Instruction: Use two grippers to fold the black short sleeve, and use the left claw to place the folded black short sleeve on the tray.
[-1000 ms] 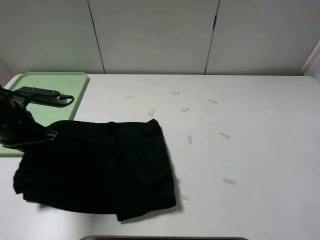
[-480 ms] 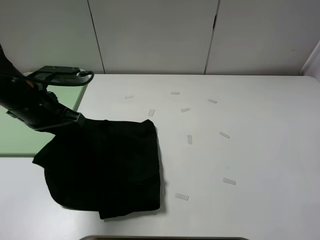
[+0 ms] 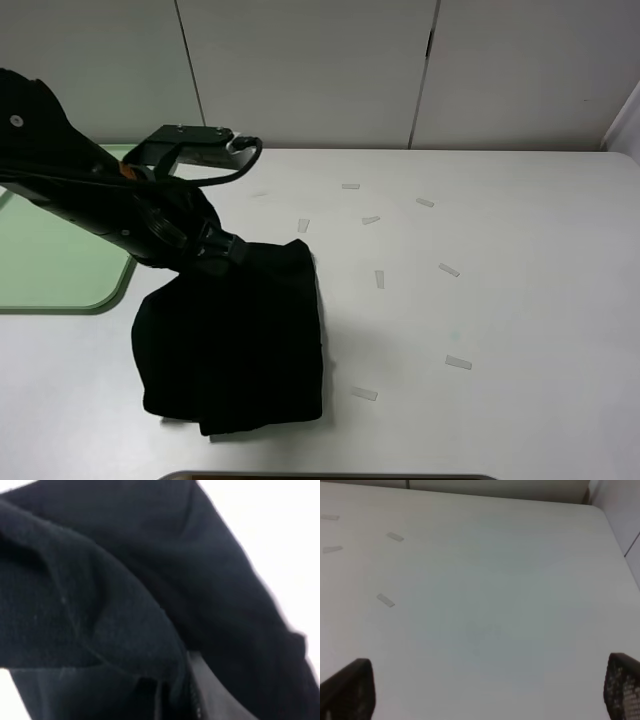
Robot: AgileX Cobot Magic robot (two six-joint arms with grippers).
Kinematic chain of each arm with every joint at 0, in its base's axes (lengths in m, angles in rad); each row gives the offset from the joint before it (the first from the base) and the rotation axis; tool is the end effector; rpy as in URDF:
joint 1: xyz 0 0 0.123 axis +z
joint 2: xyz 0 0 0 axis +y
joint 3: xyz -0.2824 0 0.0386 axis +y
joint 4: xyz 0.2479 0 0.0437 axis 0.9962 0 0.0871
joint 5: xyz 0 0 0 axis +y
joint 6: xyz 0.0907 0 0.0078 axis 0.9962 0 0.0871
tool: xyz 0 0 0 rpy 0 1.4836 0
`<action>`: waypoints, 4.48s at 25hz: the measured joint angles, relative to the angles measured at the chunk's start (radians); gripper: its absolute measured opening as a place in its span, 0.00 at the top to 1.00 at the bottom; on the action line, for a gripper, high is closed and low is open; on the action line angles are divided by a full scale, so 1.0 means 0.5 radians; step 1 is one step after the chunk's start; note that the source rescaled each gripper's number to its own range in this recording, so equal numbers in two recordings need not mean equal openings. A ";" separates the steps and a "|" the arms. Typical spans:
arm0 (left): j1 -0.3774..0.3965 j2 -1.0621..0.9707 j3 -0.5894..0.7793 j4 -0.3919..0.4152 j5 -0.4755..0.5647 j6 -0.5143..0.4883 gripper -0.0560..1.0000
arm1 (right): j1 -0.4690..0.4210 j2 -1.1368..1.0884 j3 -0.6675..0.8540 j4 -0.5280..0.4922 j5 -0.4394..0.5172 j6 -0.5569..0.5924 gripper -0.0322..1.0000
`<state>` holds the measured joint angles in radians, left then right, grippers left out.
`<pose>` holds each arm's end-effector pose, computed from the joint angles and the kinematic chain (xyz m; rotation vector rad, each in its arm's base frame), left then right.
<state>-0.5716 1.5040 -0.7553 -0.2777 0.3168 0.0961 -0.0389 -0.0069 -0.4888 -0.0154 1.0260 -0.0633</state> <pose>0.2333 -0.1593 0.1959 0.5504 2.5217 -0.3936 -0.0032 -0.0011 0.2769 -0.0242 2.0146 -0.0834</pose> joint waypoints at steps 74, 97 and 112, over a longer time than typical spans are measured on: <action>0.102 0.195 0.246 -0.090 -1.035 0.786 0.00 | 0.000 0.000 0.000 0.000 0.000 0.000 0.00; -0.605 0.373 0.246 -0.117 -1.037 0.620 0.00 | 0.000 0.000 0.000 0.000 0.000 0.000 0.00; -0.611 0.373 0.246 -0.192 -1.651 0.568 0.00 | 0.000 0.000 0.000 0.000 0.000 0.000 0.00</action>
<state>-0.8771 1.6904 -0.6322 -0.3736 -0.5085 0.3800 -0.0389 -0.0069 -0.4888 -0.0154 1.0260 -0.0633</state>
